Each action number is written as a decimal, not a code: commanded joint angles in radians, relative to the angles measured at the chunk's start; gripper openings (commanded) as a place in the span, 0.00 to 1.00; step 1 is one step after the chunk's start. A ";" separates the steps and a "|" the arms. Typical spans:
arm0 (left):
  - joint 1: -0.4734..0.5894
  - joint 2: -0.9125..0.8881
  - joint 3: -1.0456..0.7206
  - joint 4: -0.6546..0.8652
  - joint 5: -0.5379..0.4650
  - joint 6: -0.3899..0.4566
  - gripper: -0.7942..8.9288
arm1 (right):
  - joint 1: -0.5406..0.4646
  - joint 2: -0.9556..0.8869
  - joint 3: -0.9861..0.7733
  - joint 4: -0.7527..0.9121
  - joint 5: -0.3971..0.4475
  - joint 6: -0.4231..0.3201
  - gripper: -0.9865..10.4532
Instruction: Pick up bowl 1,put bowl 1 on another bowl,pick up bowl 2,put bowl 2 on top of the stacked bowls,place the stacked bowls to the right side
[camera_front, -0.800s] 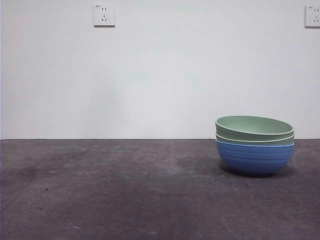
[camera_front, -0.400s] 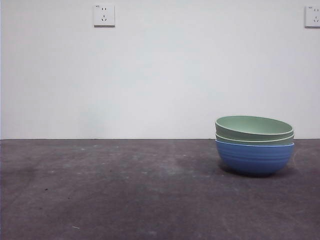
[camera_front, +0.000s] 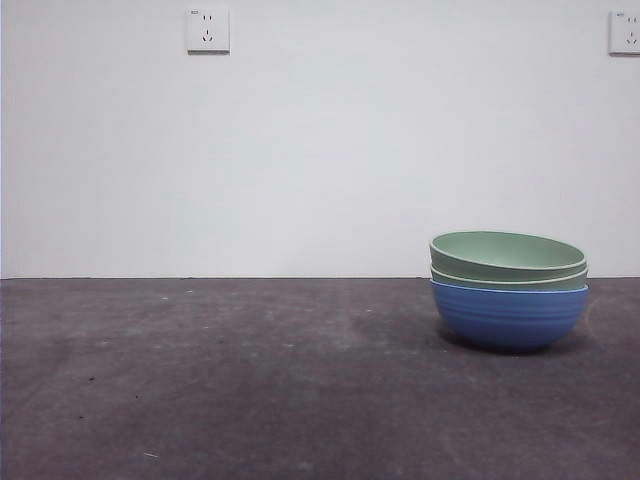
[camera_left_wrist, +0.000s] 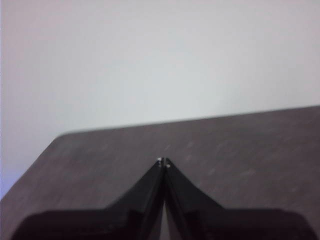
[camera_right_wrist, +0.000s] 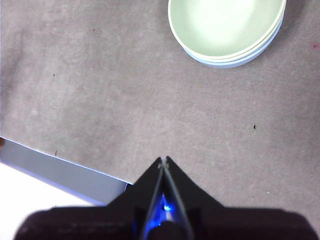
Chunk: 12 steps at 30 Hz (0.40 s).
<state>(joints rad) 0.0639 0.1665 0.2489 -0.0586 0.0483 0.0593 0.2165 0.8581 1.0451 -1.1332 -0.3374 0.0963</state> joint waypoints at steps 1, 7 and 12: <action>0.004 -0.054 -0.079 0.014 -0.054 -0.034 0.08 | 0.002 -0.001 -0.010 0.002 0.003 -0.008 0.09; 0.004 -0.128 -0.196 0.013 -0.075 -0.036 0.08 | 0.002 -0.001 -0.010 0.002 0.003 -0.008 0.09; 0.004 -0.153 -0.246 -0.009 -0.074 -0.077 0.08 | 0.002 -0.001 -0.010 0.002 0.003 -0.008 0.09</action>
<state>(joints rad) 0.0639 0.0189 0.0177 -0.0734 -0.0238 0.0071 0.2169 0.8577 1.0451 -1.1332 -0.3374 0.0963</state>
